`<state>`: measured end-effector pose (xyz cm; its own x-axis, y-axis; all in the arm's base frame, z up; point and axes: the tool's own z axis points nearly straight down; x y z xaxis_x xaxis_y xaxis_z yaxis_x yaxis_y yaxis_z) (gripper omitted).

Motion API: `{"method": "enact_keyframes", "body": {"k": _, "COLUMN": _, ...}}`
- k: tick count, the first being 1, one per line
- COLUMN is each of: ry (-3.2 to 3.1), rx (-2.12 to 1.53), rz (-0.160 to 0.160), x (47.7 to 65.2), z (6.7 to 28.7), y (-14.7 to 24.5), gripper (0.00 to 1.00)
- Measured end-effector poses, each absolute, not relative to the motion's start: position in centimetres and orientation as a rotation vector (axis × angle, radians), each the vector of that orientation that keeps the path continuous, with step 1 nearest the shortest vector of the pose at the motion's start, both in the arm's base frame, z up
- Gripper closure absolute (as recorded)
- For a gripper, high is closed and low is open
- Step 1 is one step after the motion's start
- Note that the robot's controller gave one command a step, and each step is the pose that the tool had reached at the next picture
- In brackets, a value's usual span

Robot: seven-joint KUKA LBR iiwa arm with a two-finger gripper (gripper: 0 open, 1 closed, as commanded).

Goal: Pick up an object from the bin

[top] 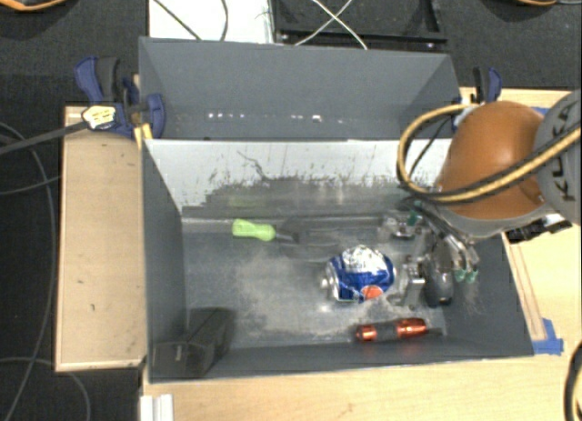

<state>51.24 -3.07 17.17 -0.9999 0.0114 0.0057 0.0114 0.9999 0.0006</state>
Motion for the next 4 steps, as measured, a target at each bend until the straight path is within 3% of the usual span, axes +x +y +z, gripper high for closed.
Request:
{"method": "enact_keyframes", "body": {"k": 1, "ry": -3.144, "rx": -0.015, "rz": 0.0, "x": 51.4, "z": 17.6, "y": -3.1, "gripper": 0.0}}
{"method": "enact_keyframes", "body": {"k": 2, "ry": -3.137, "rx": -0.031, "rz": -0.003, "x": 54.2, "z": 7.1, "y": -0.6, "gripper": 0.0}}
{"method": "enact_keyframes", "body": {"k": 3, "ry": -3.145, "rx": -0.218, "rz": -0.001, "x": 52.8, "z": 15.0, "y": -0.5, "gripper": 0.0}}
{"method": "enact_keyframes", "body": {"k": 4, "ry": -3.132, "rx": -0.03, "rz": -0.003, "x": 54.1, "z": 6.9, "y": -0.6, "gripper": 0.0}}
